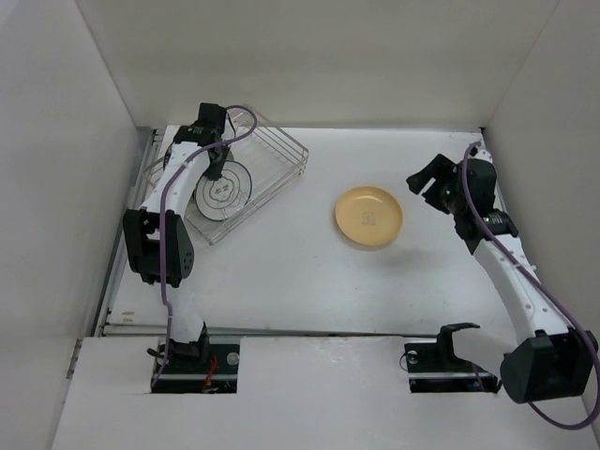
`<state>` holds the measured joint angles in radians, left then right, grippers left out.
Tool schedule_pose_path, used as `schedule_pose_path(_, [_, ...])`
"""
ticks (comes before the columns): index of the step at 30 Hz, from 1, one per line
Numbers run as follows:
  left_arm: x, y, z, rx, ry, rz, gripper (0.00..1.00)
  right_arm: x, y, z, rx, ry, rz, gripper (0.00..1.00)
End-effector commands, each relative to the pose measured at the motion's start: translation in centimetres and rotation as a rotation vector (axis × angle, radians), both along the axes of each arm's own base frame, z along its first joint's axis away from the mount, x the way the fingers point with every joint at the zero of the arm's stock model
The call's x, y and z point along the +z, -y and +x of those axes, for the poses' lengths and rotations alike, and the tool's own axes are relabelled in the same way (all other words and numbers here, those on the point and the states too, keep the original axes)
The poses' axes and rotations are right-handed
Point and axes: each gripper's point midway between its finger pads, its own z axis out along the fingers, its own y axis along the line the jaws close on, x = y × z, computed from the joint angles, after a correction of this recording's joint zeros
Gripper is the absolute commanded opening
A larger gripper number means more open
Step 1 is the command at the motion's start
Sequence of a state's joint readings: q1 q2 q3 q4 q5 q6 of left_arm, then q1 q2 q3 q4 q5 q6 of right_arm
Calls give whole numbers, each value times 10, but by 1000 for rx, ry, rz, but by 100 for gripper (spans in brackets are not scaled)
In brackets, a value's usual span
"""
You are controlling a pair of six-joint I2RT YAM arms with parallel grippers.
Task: Unload the plates from the dish rack
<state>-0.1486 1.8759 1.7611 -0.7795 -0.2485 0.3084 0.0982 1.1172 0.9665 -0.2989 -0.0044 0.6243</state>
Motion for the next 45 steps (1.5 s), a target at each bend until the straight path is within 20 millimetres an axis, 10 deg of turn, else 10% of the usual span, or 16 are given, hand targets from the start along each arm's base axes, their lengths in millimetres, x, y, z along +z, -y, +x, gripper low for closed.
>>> schedule_pose_path(1, [30, 0, -2, 12, 72, -31, 20, 5, 8, -8, -9, 16, -46, 76])
schedule_pose_path(7, [40, -1, -9, 21, 63, -35, 0, 15, 5, -12, 3, 39, -38, 77])
schedule_pose_path(16, [132, 17, -24, -13, 262, -176, 0, 49, -14, -19, 147, 113, -46, 77])
schedule_pose_path(26, [201, 74, -60, -201, 398, -450, 0, 104, -109, -44, 591, 330, 35, 88])
schedule_pose_path(35, [184, 168, -119, -513, 60, -941, 0, 144, -195, -48, 794, 432, 178, 92])
schedule_pose_path(39, [178, 192, -137, -607, -66, -1074, 0, 133, -228, -49, 888, 394, 207, 92])
schedule_pose_path(45, [182, 199, -145, -635, -104, -1133, 0, 116, -228, -42, 824, 355, 197, 92])
